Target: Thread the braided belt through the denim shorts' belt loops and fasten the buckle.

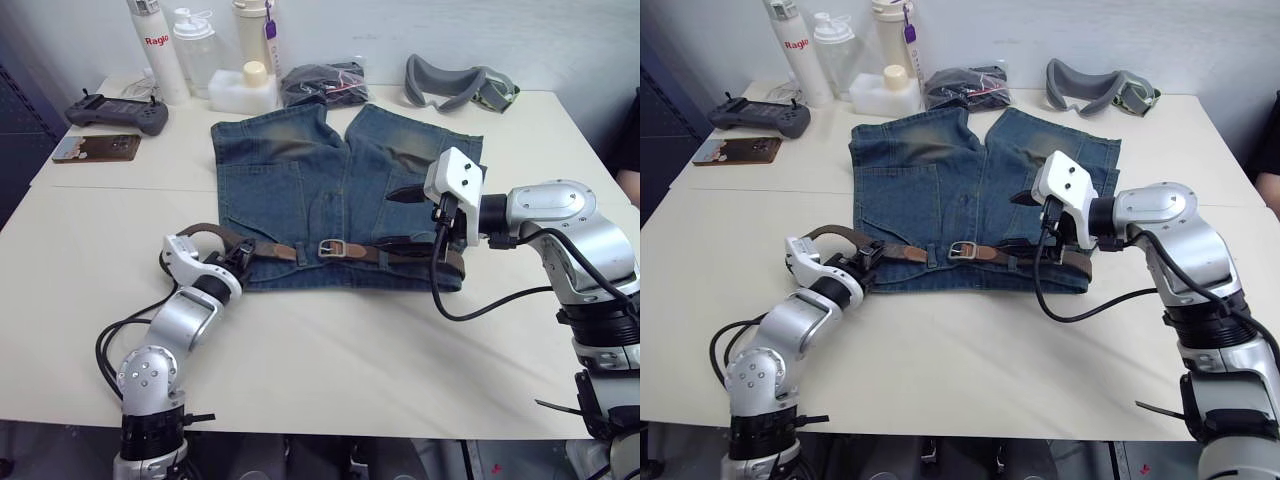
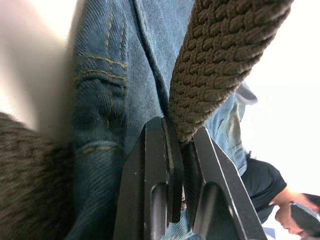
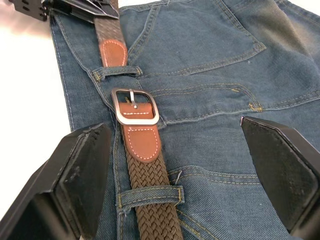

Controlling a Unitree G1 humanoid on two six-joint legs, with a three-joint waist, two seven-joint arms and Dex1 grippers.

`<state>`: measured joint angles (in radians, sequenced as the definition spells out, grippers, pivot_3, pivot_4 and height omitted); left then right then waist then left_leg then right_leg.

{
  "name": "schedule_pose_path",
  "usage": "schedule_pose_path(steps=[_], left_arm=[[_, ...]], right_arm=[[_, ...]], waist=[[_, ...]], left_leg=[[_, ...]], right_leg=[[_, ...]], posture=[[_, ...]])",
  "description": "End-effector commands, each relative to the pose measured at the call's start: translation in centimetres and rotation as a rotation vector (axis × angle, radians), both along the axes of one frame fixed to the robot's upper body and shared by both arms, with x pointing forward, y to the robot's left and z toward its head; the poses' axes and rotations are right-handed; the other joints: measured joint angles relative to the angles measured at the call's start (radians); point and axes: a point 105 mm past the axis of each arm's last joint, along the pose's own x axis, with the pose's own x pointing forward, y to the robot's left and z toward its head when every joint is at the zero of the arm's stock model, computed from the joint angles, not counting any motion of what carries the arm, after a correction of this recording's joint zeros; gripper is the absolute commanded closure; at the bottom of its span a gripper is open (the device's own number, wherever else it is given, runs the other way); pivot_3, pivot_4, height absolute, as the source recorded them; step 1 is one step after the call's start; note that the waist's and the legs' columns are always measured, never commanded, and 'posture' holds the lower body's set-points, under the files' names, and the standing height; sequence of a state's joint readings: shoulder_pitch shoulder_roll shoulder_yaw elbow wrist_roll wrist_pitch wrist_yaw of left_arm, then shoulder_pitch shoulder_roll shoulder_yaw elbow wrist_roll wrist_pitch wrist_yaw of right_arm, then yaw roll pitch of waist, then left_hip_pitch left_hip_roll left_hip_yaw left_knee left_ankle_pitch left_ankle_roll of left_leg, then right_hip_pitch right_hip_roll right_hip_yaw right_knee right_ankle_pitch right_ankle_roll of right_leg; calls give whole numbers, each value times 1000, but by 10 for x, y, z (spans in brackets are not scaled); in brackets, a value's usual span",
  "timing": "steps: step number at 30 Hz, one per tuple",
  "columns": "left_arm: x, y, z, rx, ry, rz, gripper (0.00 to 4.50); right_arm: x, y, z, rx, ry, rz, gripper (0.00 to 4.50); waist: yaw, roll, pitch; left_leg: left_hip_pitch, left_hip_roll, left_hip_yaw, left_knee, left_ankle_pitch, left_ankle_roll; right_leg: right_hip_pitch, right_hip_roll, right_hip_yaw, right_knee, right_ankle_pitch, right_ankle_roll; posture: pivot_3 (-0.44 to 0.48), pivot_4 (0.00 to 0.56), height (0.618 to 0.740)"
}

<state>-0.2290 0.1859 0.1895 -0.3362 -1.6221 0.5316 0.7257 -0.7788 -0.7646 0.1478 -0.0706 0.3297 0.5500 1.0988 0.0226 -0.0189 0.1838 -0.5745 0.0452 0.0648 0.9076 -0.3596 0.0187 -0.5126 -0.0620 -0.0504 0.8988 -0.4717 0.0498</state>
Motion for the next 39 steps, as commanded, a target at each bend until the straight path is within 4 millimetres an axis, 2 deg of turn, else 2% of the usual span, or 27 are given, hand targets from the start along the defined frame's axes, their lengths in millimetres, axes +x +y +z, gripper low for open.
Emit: schedule_pose_path(steps=[1, 6, 9, 13, 19, 21, 25, 30, 36, 39], left_arm=[[0, -8, 5, -7, -32, -13, 4500], [2, -19, 0, -31, -25, -27, 4500], [9, -30, -2, -46, -31, -48, 4500], [16, -40, -6, -103, -17, -42, 4500], [14, -51, -22, -162, 48, -31, 4500], [12, -60, -24, -179, 57, -58, 4500], [6, -84, -31, -165, 101, -167, 4500], [1, -95, -30, -146, 95, -241, 4500], [-6, -105, -22, -116, 67, -335, 4500], [-6, -107, -22, -122, 68, -352, 4500]], right_arm=[[-2, -1, 15, -7, -58, 3, 89], [-15, -2, 5, -44, 12, 58, 89], [-22, -2, 2, -49, 57, 94, 89], [-25, -4, 2, -59, 82, 97, 89], [-26, -8, 4, -85, 96, 91, 89], [-27, -9, 5, -90, 102, 91, 89], [-26, -11, 6, -110, 101, 85, 89], [-24, -10, 5, -113, 91, 77, 89], [-21, -8, 4, -103, 76, 68, 89], [-21, -7, 4, -98, 68, 65, 89]], waist=[[0, 0, 0], [3, 0, 0], [4, 0, 0], [8, 0, 0], [27, 6, -2], [30, 8, -2], [32, 11, -4], [37, 13, -5], [37, 13, -4], [37, 14, -4]], left_leg=[[0, 0, 0, 0, 0, 0], [0, 0, 0, 0, 0, 0], [0, 0, 0, 0, -1, 3], [0, -1, -1, 0, -1, 6], [3, -2, -1, 0, -1, 8], [9, -2, -2, -2, -4, 12], [13, -5, -1, -6, -5, 14], [13, -17, -1, -13, -1, 22], [16, -22, -3, -16, 0, 24], [16, -30, -3, -18, 1, 27]], right_leg=[[0, 0, 0, 0, 0, 0], [0, 0, 0, 0, 0, 0], [1, 0, -1, -1, 0, 1], [2, -1, -1, -2, 1, 2], [7, -2, -2, -7, 2, 4], [15, -2, -3, -12, 2, 4], [20, -5, -2, -18, 3, 6], [21, -17, -3, -22, 5, 10], [31, -22, -5, -36, 11, 20], [31, -31, -6, -36, 11, 22]], posture=[[0, 150, 656], [0, 150, 656], [0, 150, 656], [0, 150, 656], [0, 150, 656], [0, 150, 656], [0, 150, 656], [0, 150, 656], [0, 150, 656], [0, 150, 656]])
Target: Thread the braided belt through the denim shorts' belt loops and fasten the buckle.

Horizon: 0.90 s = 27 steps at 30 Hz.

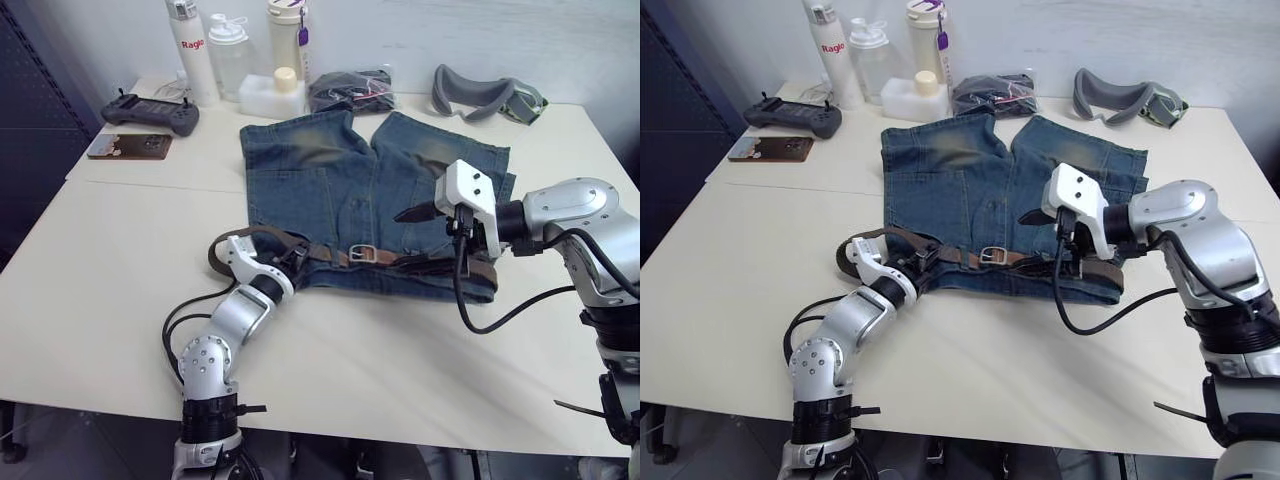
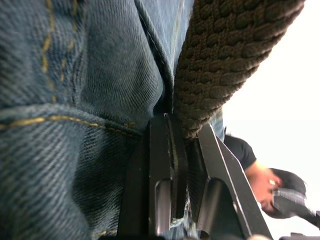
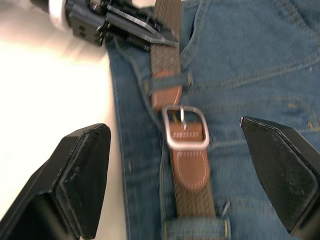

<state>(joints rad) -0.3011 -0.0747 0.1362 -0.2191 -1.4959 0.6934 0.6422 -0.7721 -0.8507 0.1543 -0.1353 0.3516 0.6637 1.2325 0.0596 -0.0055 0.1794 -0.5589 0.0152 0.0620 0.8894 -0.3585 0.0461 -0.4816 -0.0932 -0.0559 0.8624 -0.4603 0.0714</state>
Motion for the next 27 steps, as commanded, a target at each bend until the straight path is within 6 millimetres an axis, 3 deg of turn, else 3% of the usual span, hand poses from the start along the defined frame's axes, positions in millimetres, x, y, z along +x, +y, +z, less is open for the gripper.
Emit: schedule_pose_path(steps=[1, 5, 10, 13, 19, 27], left_arm=[[-10, -27, -10, -28, 51, -120, 4500], [-11, -24, -11, -37, 56, -129, 4500], [-14, -12, -8, -28, 77, -91, 2383], [-17, 10, 3, -103, 86, -1, 1453], [-32, 32, 29, -134, 28, 69, 1453], [-38, 70, 36, -103, 62, 207, 1453]], right_arm=[[-1, 3, 9, -2, -55, 12, 89], [-1, 3, 9, 1, -62, 8, 89], [0, 4, 8, 0, -74, 4, 0], [1, 4, 7, 2, -76, 4, 0], [2, 5, 6, 8, -77, 5, 0], [5, 8, 4, 11, -75, 21, 0]], waist=[[0, 0, 0], [-2, 0, 0], [-6, 0, 0], [-10, 0, 0], [-34, -1, 1], [-38, -3, 3]], left_leg=[[0, -2, 0, 0, 0, 1], [-1, -4, 1, -3, 1, 4], [-1, -12, 1, -16, 6, 8], [-1, -14, 1, -21, 9, 9], [0, -19, 0, -34, 19, 10], [10, -19, -1, -36, 22, 7]], right_leg=[[0, -2, 0, -1, 0, 1], [3, -3, 0, -11, 5, 9], [2, -10, 0, -19, 8, 14], [2, -12, -1, -23, 9, 15], [2, -16, -3, -28, 10, 18], [9, -16, -5, -26, 10, 18]], posture=[[0, 150, 656], [0, 150, 656], [0, 150, 656], [0, 150, 656], [0, 150, 656], [0, 150, 656]])
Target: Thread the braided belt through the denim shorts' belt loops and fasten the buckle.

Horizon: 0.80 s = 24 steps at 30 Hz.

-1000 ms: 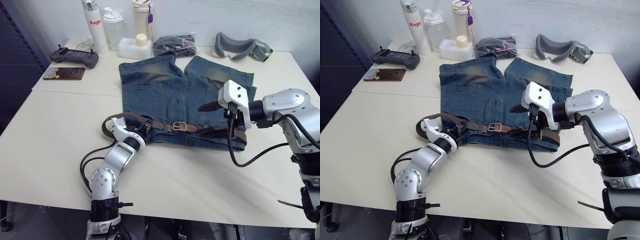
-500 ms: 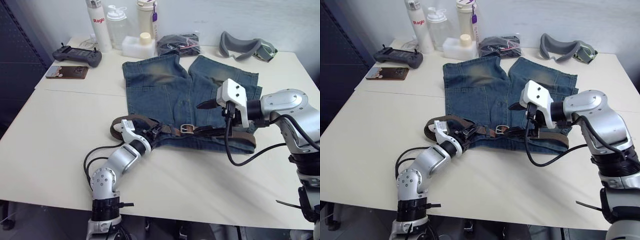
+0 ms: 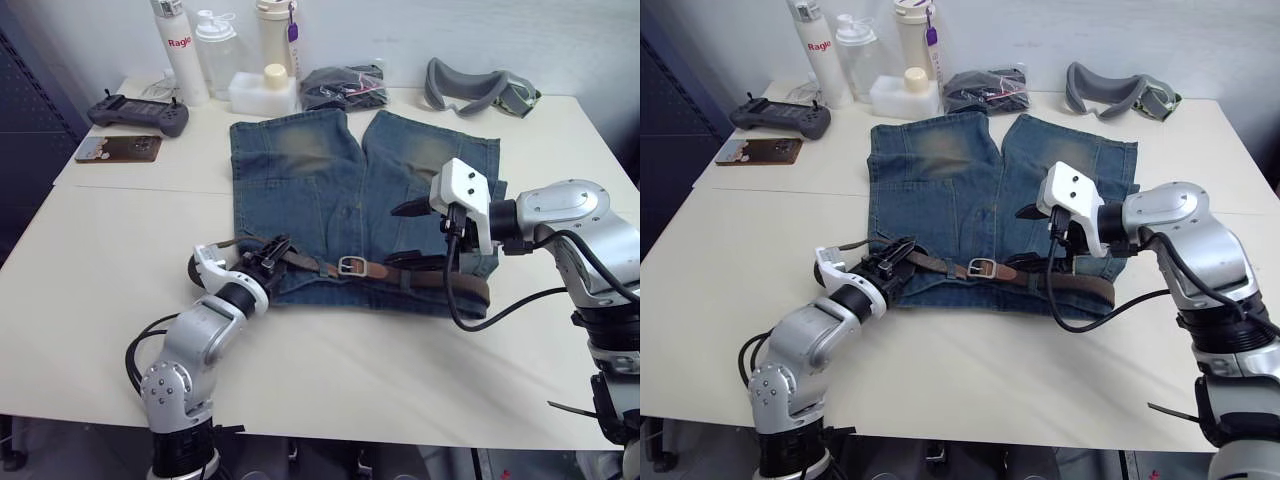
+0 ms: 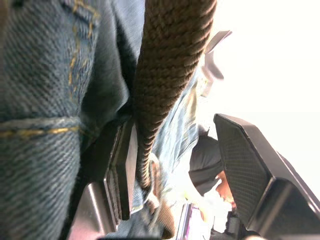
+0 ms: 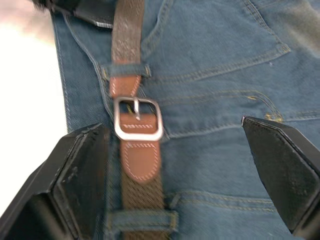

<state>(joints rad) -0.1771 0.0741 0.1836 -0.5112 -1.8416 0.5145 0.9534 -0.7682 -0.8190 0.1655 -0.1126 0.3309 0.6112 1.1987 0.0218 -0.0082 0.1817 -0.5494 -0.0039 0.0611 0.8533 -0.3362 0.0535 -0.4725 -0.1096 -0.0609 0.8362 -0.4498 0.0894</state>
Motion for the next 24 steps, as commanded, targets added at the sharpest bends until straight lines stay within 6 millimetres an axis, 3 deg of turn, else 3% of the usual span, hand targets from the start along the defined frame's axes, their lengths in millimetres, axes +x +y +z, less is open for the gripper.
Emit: schedule_pose_path(steps=[1, 7, 11, 16, 21, 24], left_arm=[[-6, 18, 9, -18, -1, 68, 1453], [-9, 31, 2, 57, 109, 109, 1453], [-5, 44, -2, 234, 140, 183, 1453], [-7, 33, -6, 418, 147, 108, 1453], [-8, 30, -10, 404, 182, 100, 1453], [-8, 33, -11, 412, 192, 112, 903]], right_arm=[[-1, 3, 7, -3, -38, 25, 0], [0, 4, 7, -5, -38, 28, 0], [1, 6, 6, -5, -40, 30, 0], [2, 5, 6, -11, -46, 25, 0], [2, 6, 5, -14, -50, 24, 0], [2, 7, 4, -16, -50, 27, 0]], waist=[[0, 0, 0], [2, 0, 1], [1, 0, 1], [2, 0, 1], [3, 0, 1], [1, 0, 1]], left_leg=[[3, 0, 0, 0, 0, 0], [5, -1, -2, 0, -4, -2], [5, -1, -2, -1, -4, -2], [5, -1, -3, -3, -4, -3], [5, -1, -3, -3, -4, -3], [5, -1, -3, -4, -4, -3]], right_leg=[[4, 0, 0, -1, 0, 0], [7, -1, -2, -3, 0, -1], [7, -1, -2, -3, 0, -1], [7, -1, -3, -4, 0, -1], [7, -1, -3, -5, 0, 0], [7, -1, -3, -5, 0, 0]], posture=[[0, 150, 656], [0, 150, 656], [0, 150, 656], [0, 150, 656], [0, 150, 656], [0, 150, 656]])
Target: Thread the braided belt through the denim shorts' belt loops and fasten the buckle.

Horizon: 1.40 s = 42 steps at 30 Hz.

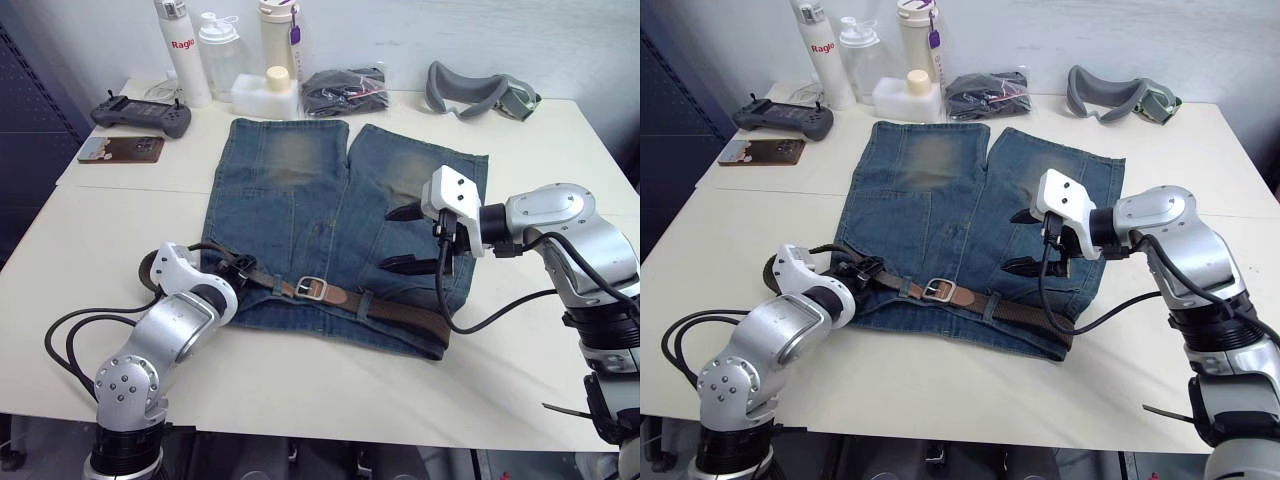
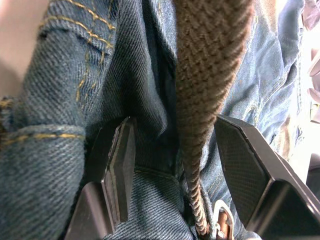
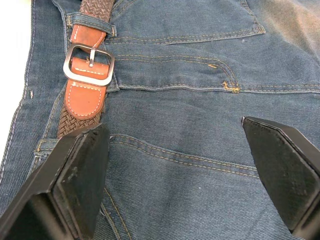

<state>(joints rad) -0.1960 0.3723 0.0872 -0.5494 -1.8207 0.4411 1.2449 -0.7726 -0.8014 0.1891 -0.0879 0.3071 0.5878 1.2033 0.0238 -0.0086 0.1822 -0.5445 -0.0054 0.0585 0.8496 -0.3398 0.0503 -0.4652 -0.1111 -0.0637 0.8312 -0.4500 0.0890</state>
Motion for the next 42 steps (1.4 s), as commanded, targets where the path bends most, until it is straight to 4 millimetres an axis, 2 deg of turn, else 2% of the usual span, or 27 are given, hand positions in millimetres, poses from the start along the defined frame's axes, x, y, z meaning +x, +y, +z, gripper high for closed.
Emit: schedule_pose_path(steps=[1, 3, 4, 13, 15, 22, 33, 36, 42], left_arm=[[-5, 2, 5, 20, -8, 14, 779], [-6, 8, 5, 9, 4, 53, 234], [-7, 9, 5, 8, 11, 62, 112], [-12, 5, 4, 36, 40, 40, 112], [-14, 11, 6, 38, 36, 63, 112], [-12, 32, 34, -12, -59, 165, 112], [-6, 56, 45, -4, -98, 228, 112], [-3, 55, 46, -28, -108, 226, 880], [1, 49, 42, -66, -94, 182, 3609]], right_arm=[[-1, 4, 10, -3, -55, 20, 0], [-1, 5, 10, -5, -55, 23, 0], [-1, 5, 10, -6, -55, 23, 0], [0, 7, 10, -7, -52, 36, 0], [-1, 7, 10, -8, -50, 38, 0], [0, 11, 8, -4, -43, 50, 0], [1, 15, 8, 6, -49, 59, 0], [1, 15, 8, 9, -50, 57, 0], [-1, 15, 8, 6, -55, 60, 0]], waist=[[-1, 0, 0], [-1, 0, 0], [0, 0, 0], [0, 0, 0], [0, 0, 0], [0, 0, 0], [1, 0, 0], [1, 0, 0], [1, 0, 0]], left_leg=[[0, 0, 0, 0, 0, 0], [0, 0, 0, 0, 0, 0], [0, 0, 0, -1, 0, 0], [1, 0, -1, -1, 1, -2], [1, 0, 0, -2, 1, -2], [1, 0, -1, -4, 2, -2], [1, 0, -2, -5, 3, -3], [1, -1, -2, -5, 3, -3], [1, -1, -2, -5, 3, -3]], right_leg=[[0, 0, 0, 0, 0, 0], [0, 0, 0, 0, 0, 0], [0, 0, 0, 0, 0, 0], [1, 0, 0, 0, 0, 0], [1, 0, 0, 0, 0, 0], [0, 0, -1, -1, 0, 0], [1, 0, -2, -1, 0, 0], [1, 0, -2, -2, 0, 0], [1, 0, -2, -2, 0, 0]], posture=[[0, 150, 656], [0, 150, 656], [0, 150, 656], [0, 150, 656], [0, 150, 656], [0, 150, 656], [0, 150, 656], [0, 150, 656], [0, 150, 656]])
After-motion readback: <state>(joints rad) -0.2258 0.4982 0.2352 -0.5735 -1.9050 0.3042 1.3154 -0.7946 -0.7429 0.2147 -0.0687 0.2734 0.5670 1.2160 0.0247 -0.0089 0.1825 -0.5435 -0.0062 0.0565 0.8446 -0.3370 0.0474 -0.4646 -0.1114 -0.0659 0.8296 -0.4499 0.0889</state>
